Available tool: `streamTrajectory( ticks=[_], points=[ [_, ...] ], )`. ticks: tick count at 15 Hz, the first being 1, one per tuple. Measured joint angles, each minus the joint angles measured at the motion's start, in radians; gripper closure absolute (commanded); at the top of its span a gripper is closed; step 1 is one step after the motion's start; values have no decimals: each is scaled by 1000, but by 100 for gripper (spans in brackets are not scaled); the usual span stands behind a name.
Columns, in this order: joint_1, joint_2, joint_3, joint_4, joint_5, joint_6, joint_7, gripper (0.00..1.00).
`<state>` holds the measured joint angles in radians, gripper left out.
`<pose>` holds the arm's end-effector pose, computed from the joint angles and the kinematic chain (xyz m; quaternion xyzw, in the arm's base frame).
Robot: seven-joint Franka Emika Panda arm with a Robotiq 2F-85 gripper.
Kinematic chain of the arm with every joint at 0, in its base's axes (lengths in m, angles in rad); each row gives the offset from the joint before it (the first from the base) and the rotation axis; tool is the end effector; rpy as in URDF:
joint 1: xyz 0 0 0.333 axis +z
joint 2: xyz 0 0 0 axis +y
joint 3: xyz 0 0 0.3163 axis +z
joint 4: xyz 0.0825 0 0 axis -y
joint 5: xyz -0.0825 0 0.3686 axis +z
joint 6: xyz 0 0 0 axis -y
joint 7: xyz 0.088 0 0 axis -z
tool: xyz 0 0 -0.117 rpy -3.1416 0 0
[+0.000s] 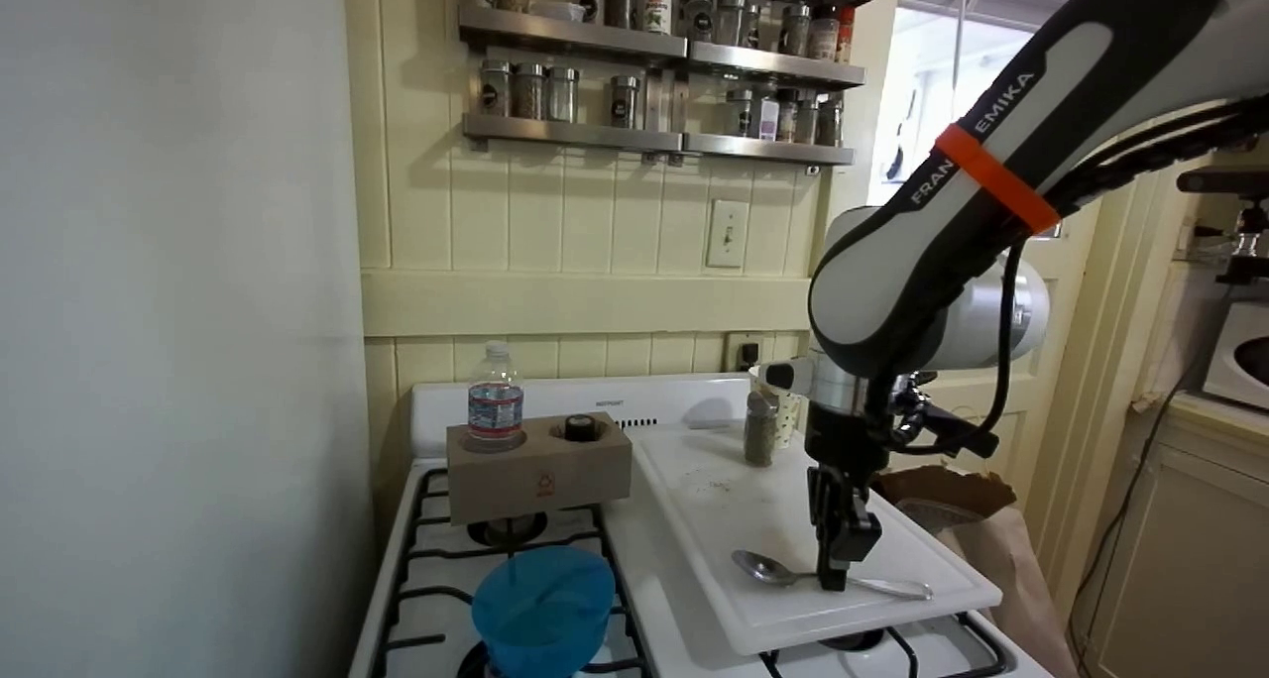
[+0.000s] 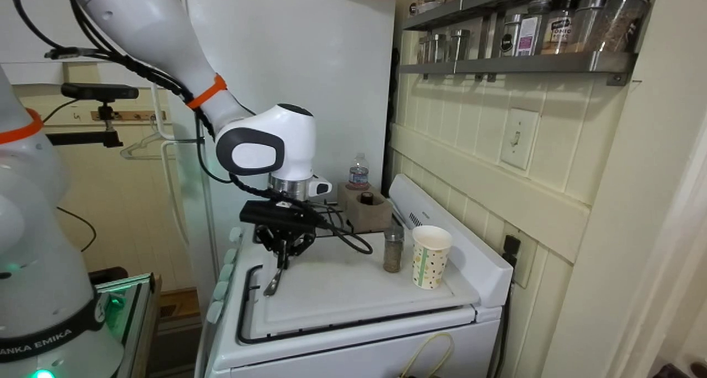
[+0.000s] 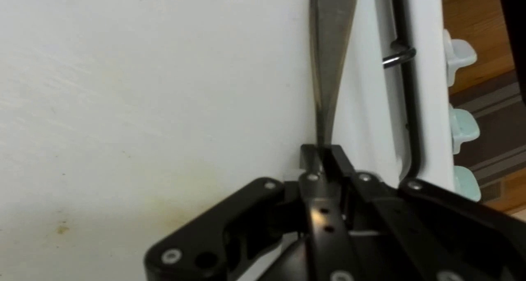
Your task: Put the spoon in the bowl
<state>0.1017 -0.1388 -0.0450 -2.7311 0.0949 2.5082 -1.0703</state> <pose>0.3780 0.0219 0.2623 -0.8645 -0.5000 0.0225 0.0463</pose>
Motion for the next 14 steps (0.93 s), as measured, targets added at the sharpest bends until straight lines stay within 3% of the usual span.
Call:
streamTrajectory(
  ticks=[4, 10, 11, 14],
  points=[
    [13, -2, 89, 38, -160, -136, 116, 98],
    [115, 4, 284, 219, -415, -382, 364, 98],
    [127, 8, 302, 251, -461, -423, 381, 90],
    [144, 33, 318, 299, -531, -498, 382, 90]
  ],
)
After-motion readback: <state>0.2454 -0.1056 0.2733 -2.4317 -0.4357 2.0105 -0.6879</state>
